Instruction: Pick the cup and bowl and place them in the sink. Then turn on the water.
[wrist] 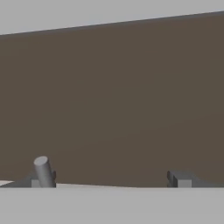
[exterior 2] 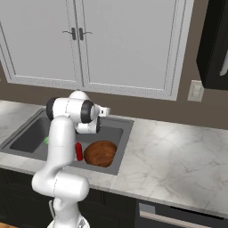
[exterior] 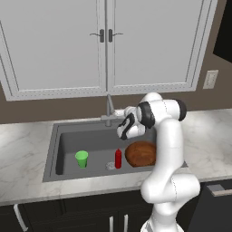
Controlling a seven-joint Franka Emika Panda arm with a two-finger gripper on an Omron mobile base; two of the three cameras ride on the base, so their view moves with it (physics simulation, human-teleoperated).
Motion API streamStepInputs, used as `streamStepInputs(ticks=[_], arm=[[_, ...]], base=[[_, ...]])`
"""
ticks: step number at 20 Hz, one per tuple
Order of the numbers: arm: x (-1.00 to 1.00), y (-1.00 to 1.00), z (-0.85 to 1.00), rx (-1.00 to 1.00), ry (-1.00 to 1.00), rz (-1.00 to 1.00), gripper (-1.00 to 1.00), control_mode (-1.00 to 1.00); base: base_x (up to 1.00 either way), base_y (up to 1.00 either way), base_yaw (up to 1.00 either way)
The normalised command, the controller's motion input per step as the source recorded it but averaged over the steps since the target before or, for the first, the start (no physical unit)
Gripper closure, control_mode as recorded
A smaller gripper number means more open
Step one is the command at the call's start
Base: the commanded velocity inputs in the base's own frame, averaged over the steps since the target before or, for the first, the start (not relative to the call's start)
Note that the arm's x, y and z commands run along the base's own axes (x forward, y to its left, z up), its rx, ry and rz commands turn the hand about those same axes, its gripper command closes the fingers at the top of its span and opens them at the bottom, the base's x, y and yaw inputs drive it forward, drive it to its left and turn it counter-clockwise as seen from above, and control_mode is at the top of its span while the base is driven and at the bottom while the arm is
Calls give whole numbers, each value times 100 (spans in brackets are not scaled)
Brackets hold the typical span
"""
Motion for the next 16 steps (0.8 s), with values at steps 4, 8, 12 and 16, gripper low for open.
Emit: streamStepInputs(ticks=[4,8,12,16], arm=[[-1,-46,0,0,-4,0,-100,-100],[0,-46,0,0,-4,0,-100,-100],[0,-47,0,0,-3,0,-100,-100],[0,-47,0,0,-3,0,-100,-100]], base=[[0,0,0],[0,0,0],[0,0,0],[0,0,0]])
